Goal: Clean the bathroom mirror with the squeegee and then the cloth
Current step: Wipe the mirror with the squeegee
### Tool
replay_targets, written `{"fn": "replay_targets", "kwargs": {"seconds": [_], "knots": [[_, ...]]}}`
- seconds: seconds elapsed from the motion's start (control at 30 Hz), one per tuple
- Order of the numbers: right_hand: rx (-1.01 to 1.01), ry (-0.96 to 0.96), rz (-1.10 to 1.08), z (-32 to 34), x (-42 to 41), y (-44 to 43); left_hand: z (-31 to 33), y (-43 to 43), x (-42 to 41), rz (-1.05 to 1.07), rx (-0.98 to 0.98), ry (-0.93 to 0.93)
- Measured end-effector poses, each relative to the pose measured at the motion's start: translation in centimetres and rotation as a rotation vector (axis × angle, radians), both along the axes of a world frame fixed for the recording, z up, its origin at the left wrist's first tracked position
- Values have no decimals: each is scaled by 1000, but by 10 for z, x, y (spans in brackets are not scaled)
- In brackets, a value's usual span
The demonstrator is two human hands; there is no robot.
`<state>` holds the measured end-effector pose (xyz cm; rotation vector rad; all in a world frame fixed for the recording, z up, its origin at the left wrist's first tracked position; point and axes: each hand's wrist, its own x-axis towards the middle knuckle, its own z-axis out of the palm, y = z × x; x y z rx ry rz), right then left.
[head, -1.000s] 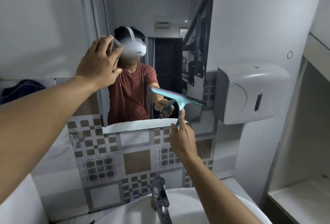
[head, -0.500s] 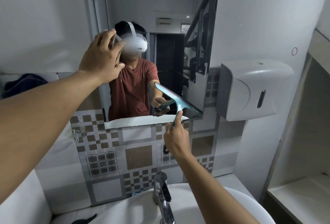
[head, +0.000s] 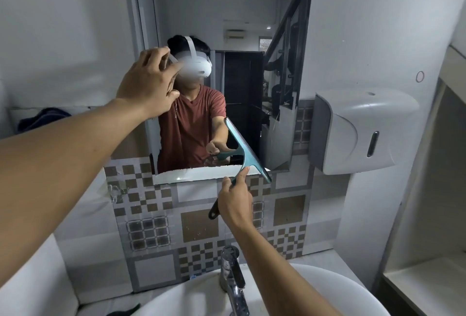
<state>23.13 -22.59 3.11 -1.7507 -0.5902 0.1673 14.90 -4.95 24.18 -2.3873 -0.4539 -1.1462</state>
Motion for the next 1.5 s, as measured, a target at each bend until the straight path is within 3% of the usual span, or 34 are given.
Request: {"fn": "replay_targets", "kwargs": {"seconds": [0.2, 0.53, 1.0, 1.37, 1.5], "knots": [[68, 54, 2, 3, -11, 13, 7, 8, -4, 35, 74, 20], [180, 92, 13, 0, -34, 40, 5, 20, -1, 48, 36, 59], [195, 16, 14, -42, -63, 82, 5, 27, -1, 37, 46, 48], [29, -158, 135, -67, -92, 88, 5, 27, -1, 30, 51, 49], [-147, -251, 150, -74, -86, 74, 4, 27, -1, 31, 62, 49]]}}
